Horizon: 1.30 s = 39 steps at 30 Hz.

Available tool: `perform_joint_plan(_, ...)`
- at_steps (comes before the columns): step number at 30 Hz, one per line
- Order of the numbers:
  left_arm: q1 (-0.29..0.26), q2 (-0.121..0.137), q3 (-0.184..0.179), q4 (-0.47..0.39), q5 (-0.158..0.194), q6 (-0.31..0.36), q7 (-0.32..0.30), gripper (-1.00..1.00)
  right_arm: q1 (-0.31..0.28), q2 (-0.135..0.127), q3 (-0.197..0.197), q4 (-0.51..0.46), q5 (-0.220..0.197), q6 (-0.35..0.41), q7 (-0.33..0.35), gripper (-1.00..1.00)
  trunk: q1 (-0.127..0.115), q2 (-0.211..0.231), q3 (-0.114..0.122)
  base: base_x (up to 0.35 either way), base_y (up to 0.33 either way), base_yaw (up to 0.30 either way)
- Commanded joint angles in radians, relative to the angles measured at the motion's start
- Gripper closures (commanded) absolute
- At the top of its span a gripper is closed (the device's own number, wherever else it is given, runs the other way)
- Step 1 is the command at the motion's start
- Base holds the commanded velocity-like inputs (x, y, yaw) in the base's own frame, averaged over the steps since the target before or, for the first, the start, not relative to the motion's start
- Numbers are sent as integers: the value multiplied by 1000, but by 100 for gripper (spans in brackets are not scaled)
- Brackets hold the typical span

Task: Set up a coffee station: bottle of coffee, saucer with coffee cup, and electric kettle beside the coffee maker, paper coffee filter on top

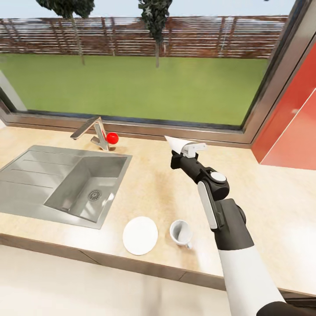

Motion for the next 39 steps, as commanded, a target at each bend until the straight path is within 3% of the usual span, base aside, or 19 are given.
perform_joint_plan(1, 1, 0, 0, -2, 3, -1, 1, -100, -1, 1, -1, -1, -10, 6, 1, 100, 1, -2, -1, 0, 0, 2)
perform_joint_plan(16, 0, 0, 0, -2, 3, -1, 1, -100, -1, -1, -1, 7, -9, 8, 1, 100, 1, -2, -2, 0, 0, 9)
perform_joint_plan(34, 0, -1, -1, -2, 3, -1, 1, -100, -1, 1, -1, 4, -10, 9, 1, 100, 1, -2, 9, 0, 0, 236)
perform_joint_plan(39, 0, -12, -2, -2, 3, -1, 1, -100, -1, 1, -1, 3, -10, 7, 1, 100, 1, -2, 13, 0, 0, 233)
